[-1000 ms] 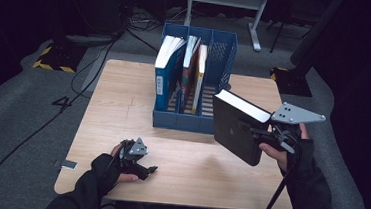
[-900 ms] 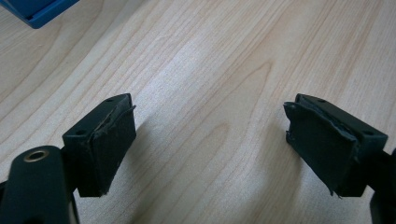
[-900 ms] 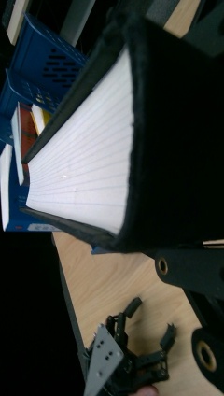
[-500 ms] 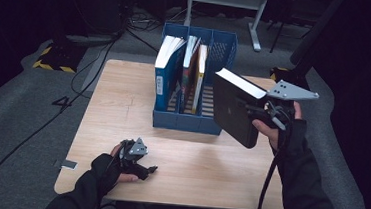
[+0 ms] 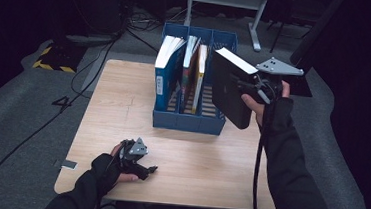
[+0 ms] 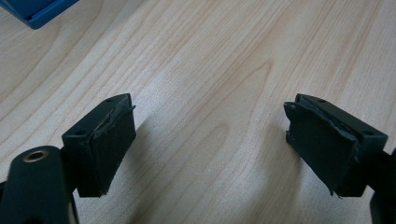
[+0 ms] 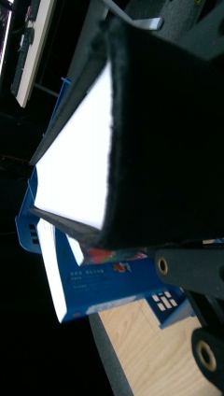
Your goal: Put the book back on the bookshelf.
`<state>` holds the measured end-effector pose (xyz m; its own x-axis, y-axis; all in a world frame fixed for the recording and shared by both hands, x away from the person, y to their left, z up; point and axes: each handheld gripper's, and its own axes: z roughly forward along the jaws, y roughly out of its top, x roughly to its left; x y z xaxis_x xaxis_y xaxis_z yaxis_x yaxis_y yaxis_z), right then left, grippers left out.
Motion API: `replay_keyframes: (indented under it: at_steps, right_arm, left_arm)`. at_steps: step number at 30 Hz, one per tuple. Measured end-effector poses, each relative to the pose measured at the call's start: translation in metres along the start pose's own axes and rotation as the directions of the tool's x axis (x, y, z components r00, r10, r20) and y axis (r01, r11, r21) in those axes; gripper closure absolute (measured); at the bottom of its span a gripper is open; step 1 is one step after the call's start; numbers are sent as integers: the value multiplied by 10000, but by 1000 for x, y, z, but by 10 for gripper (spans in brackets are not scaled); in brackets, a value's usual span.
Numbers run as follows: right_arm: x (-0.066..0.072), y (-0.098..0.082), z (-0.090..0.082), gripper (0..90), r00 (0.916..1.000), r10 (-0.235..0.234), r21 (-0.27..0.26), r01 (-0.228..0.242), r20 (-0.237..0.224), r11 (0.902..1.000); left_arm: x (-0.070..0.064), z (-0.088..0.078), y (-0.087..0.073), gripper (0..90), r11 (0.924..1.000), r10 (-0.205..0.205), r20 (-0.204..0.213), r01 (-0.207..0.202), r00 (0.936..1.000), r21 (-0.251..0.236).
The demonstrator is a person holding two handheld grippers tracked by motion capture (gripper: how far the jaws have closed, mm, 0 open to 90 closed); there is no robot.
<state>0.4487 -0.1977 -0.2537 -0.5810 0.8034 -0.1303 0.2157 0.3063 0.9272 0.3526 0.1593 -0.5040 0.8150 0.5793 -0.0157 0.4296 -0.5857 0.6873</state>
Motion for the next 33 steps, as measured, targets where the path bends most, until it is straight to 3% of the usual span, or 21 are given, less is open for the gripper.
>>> replay_keyframes:
  at_steps: [17,22,30,33]
  right_arm:
    - [-11,-2,42,538,9929,918,-84,-914,755,9958]
    - [-12,-2,53,538,9876,1178,-174,-1166,1039,9930]
    - [-20,-5,68,538,9693,1797,-165,-1795,1677,9836]
    - [-21,-6,74,538,9694,1779,-98,-1788,1691,9838]
  left_arm:
    - [0,0,0,154,10000,6,-1,-6,10000,-2]
    - [0,0,0,154,10000,5,-2,-5,10000,-2]
    - [0,0,0,155,10000,10,5,-10,10000,-2]
    - [0,0,0,154,10000,13,8,-13,10000,-5]
